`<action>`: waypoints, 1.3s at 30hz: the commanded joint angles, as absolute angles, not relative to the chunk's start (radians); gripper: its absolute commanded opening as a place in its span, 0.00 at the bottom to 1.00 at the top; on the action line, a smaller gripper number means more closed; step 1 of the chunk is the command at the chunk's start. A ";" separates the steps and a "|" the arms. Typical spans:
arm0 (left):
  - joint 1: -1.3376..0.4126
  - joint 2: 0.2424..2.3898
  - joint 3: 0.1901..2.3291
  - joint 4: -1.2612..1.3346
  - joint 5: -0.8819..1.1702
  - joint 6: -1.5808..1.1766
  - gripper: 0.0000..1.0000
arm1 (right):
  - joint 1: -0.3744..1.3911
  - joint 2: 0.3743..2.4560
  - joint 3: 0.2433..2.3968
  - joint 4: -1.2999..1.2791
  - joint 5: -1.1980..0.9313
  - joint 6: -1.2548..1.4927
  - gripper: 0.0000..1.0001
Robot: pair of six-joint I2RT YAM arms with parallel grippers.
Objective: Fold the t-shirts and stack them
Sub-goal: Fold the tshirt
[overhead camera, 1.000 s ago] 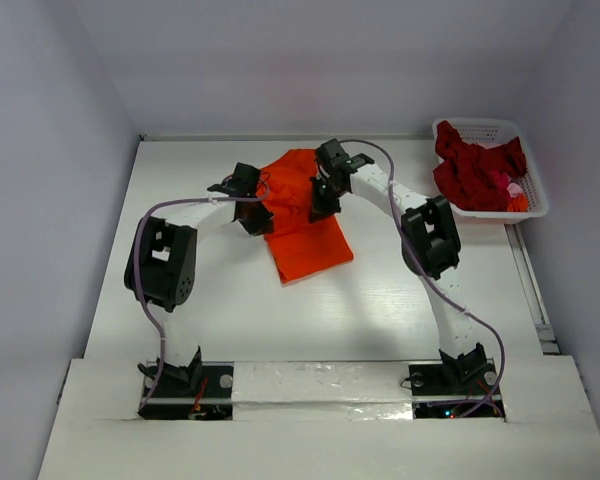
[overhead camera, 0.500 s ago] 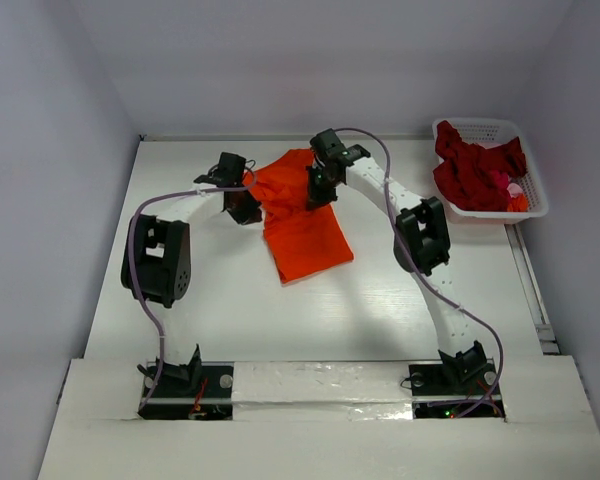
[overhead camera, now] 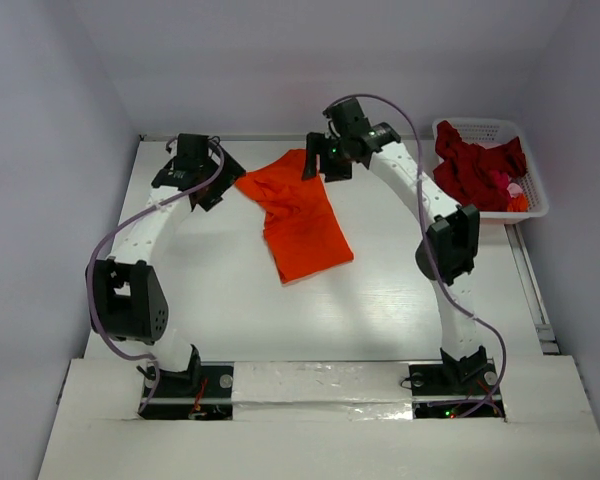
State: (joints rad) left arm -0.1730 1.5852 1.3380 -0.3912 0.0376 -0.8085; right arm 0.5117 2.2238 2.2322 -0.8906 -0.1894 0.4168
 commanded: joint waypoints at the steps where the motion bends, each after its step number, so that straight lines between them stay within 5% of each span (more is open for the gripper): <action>1: -0.149 1.540 1.335 -0.365 0.040 -0.816 0.83 | 0.465 2.175 2.308 -0.899 -0.195 0.402 0.73; 5: -0.158 1.548 1.301 -0.341 0.118 -0.841 0.80 | 0.456 2.236 2.391 -0.974 -0.175 0.387 0.72; 7: -0.190 1.552 1.304 -0.368 0.156 -0.827 0.74 | 0.456 2.212 2.290 -1.006 -0.178 0.385 0.59; 9: -0.218 1.539 1.308 -0.397 0.167 -0.804 0.55 | 0.468 2.140 2.136 -0.933 -0.167 0.387 0.49; 10: -0.247 1.516 1.296 -0.417 0.169 -0.789 0.37 | 0.480 2.050 1.985 -0.867 -0.175 0.384 0.36; 12: -0.267 1.491 1.273 -0.432 0.173 -0.775 0.18 | 0.480 1.981 1.873 -0.830 -0.175 0.388 0.20; 13: -0.267 1.474 1.258 -0.439 0.167 -0.775 0.09 | 0.489 1.935 1.834 -0.822 -0.172 0.388 0.00; 14: -0.276 1.442 1.220 -0.440 0.164 -0.782 0.00 | 0.489 1.922 1.771 -0.815 -0.155 0.387 0.00; 23: -0.307 1.319 1.033 -0.391 0.144 -0.810 0.00 | 0.544 1.942 1.677 -0.782 -0.123 0.376 0.00; 39: -0.316 1.292 1.046 -0.408 0.130 -0.789 0.00 | 0.575 2.049 1.566 -0.677 -0.155 0.437 0.00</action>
State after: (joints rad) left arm -0.3126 1.3277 1.0122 -0.4084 0.1406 -0.8104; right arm 0.5697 2.0369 1.6100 -0.7574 -0.1375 0.4099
